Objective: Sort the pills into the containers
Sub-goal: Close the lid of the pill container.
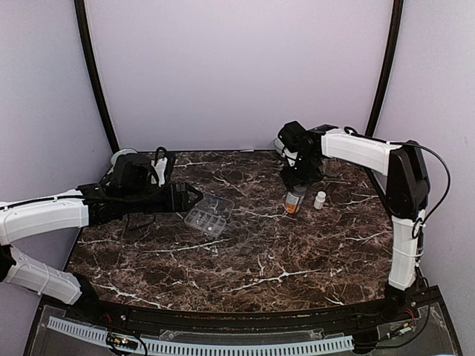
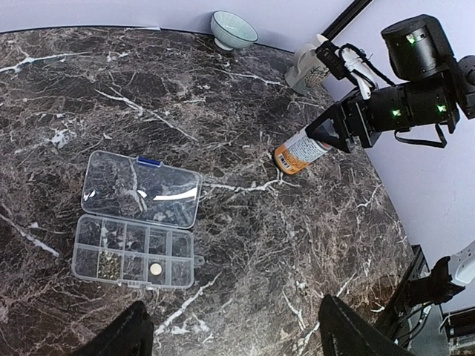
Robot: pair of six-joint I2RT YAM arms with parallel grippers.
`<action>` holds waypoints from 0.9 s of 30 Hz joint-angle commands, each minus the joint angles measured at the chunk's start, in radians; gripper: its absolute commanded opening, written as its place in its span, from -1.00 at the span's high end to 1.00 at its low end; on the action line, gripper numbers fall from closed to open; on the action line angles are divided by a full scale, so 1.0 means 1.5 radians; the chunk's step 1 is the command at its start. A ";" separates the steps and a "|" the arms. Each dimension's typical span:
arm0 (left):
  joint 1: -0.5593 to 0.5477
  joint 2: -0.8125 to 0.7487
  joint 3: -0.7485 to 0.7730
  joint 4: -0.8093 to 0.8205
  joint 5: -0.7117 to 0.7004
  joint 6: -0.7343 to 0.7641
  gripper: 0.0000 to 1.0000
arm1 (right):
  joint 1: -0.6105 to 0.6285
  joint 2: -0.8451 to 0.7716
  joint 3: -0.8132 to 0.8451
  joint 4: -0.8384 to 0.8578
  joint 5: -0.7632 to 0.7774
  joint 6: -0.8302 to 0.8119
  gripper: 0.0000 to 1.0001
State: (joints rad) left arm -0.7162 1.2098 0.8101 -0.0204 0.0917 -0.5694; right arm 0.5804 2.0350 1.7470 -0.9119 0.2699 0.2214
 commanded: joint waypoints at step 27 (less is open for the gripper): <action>-0.002 -0.023 -0.126 -0.059 -0.105 -0.165 0.06 | 0.094 0.021 0.134 0.138 -0.153 -0.005 0.14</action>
State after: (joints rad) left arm -0.7162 1.1744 0.6510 -0.0998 -0.0498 -0.7570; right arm 0.7036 1.9877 1.9125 -0.7479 0.1207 0.1925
